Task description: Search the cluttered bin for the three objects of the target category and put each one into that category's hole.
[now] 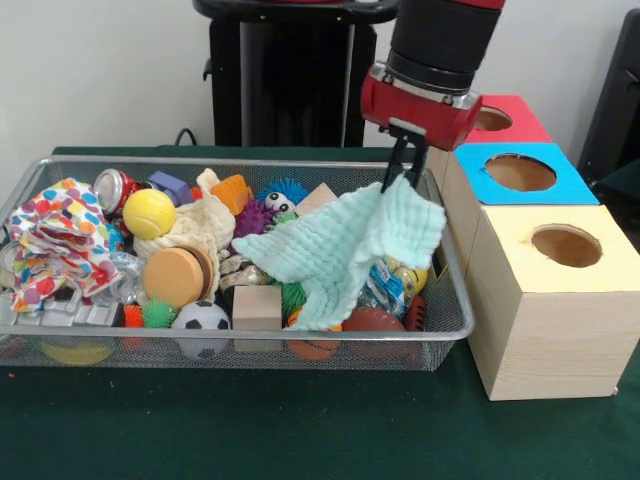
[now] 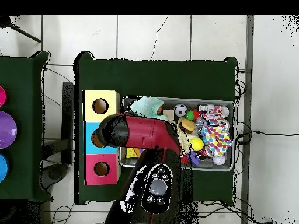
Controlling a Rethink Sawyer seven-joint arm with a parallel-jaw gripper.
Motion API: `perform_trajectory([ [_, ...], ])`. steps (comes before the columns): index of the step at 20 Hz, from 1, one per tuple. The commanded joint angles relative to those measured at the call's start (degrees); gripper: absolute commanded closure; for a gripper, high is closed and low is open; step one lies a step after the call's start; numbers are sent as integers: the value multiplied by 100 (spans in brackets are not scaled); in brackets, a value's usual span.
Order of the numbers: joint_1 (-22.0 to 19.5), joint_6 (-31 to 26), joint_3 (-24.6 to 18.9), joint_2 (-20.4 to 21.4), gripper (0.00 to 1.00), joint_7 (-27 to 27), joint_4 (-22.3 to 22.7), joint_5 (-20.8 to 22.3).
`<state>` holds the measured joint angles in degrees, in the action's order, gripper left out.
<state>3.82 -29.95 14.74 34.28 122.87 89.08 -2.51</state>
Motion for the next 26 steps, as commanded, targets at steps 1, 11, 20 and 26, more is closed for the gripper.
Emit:
perform_trajectory([
  [1, -320, -69, 237, -430, 100, 1040, 415, -3],
  [11, -668, 597, 91, -616, 100, 687, 471, 183],
  [20, -370, 626, 362, -711, 0, 949, 444, 55],
  [26, -294, 274, 521, -670, 0, 873, 302, 11],
])
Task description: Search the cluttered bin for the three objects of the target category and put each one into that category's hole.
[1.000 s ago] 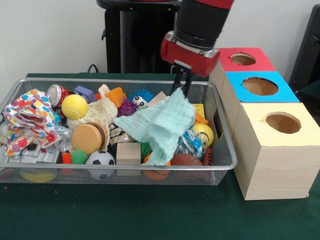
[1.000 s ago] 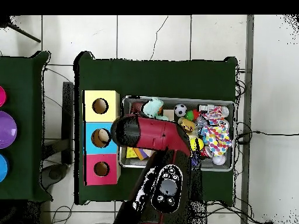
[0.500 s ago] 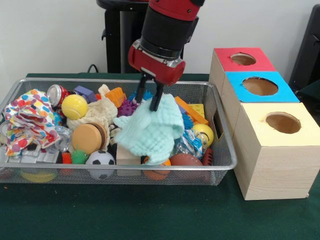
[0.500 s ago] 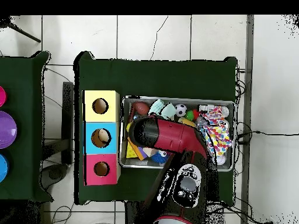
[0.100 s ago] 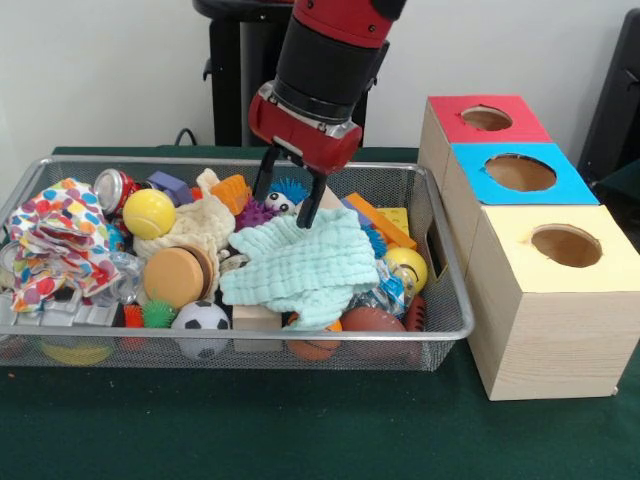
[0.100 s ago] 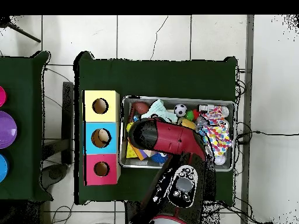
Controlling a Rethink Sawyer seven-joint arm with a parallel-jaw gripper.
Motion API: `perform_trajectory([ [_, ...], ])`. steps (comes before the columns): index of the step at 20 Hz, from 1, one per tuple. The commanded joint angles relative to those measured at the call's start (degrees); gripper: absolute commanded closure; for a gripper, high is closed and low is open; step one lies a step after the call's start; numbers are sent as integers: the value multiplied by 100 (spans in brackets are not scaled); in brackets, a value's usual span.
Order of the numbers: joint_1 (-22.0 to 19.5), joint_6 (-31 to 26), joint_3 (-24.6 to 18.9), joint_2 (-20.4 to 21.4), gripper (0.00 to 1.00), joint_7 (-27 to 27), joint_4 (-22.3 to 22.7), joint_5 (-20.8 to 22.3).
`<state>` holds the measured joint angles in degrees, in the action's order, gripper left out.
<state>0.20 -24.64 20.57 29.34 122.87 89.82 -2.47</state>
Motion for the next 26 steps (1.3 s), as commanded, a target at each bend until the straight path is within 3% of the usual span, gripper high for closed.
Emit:
perform_trajectory([
  [1, 66, -312, -57, -167, 0, 830, 210, 12],
  [5, -304, -1063, -152, 130, 0, 113, -212, 140],
  [11, -605, -1347, -191, 340, 0, -338, -346, 361],
  [16, -862, -1164, -223, 285, 0, -497, -393, 686],
  [19, -1124, -709, -323, 77, 0, -508, -400, 920],
  [26, -1363, 172, -368, -382, 0, -81, -534, 1343],
])
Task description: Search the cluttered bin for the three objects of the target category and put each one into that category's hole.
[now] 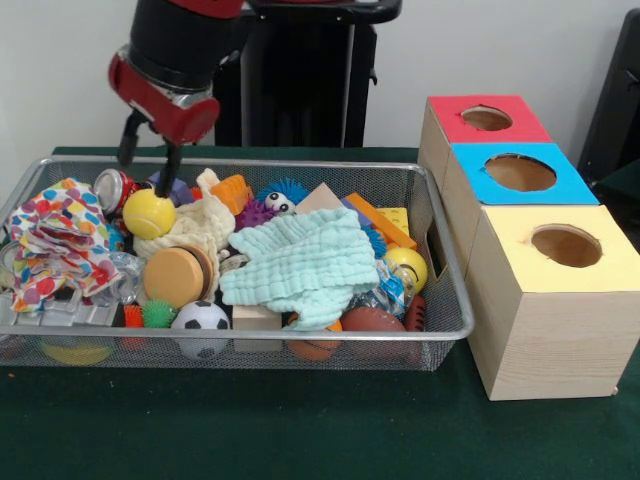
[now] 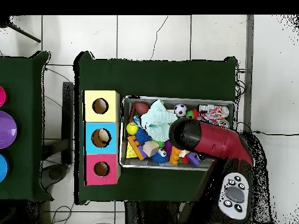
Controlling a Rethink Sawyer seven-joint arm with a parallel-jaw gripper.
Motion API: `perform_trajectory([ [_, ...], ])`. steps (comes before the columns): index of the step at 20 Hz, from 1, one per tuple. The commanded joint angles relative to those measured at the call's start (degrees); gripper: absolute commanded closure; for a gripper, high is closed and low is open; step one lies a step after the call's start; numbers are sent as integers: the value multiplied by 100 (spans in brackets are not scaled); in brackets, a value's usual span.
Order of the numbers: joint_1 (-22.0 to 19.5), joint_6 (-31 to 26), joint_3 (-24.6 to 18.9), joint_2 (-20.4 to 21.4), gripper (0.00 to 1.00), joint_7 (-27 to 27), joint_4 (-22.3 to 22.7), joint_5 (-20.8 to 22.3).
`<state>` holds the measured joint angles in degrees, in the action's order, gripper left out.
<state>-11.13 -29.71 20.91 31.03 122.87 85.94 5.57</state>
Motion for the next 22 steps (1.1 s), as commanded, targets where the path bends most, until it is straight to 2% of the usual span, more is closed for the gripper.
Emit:
perform_trajectory([
  [1, -261, 825, -395, -640, 0, -14, -181, 590],
  [6, -346, 1363, -324, -1032, 0, 264, -249, 741],
  [12, -403, 2002, -244, -1488, 0, 545, -200, 702],
  [16, -221, 2284, 48, -1722, 0, 734, -194, 569],
  [19, -9, 2328, 434, -1946, 0, 856, -311, 448],
  [22, 63, 2300, 643, -2058, 0, 856, -399, 370],
])
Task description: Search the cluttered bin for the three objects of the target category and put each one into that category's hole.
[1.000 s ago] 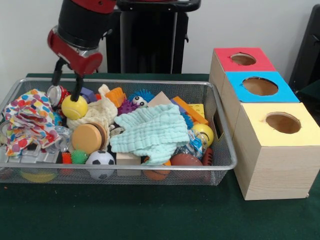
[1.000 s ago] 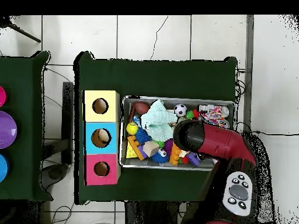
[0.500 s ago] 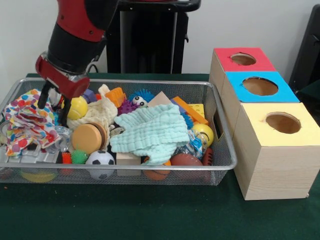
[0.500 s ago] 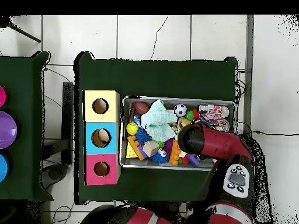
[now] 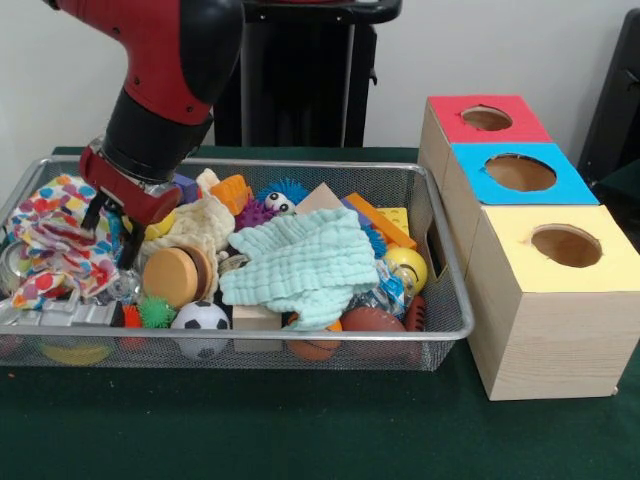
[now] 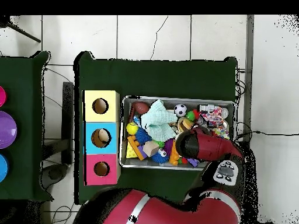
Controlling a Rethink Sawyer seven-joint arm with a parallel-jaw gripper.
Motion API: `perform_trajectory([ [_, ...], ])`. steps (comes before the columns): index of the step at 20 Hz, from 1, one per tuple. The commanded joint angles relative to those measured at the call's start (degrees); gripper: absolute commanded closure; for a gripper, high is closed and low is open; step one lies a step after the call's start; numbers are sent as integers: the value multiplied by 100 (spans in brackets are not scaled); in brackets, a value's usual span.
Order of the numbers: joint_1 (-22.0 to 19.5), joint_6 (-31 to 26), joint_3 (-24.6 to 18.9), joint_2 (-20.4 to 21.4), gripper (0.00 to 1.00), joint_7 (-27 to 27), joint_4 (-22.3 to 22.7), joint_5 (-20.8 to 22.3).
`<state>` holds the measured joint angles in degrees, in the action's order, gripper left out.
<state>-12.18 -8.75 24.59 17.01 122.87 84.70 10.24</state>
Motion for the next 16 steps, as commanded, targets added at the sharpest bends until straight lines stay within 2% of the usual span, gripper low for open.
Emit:
perform_trajectory([
  [1, 176, 214, 327, -699, 0, 859, -302, -117],
  [9, 349, 94, 638, -698, 0, 928, -237, -240],
  [14, 133, 275, 390, -674, 0, 725, -298, -150],
  [15, -2, 346, 206, -604, 100, 611, -284, -75],
  [16, -26, 346, 167, -581, 100, 592, -274, -64],
])
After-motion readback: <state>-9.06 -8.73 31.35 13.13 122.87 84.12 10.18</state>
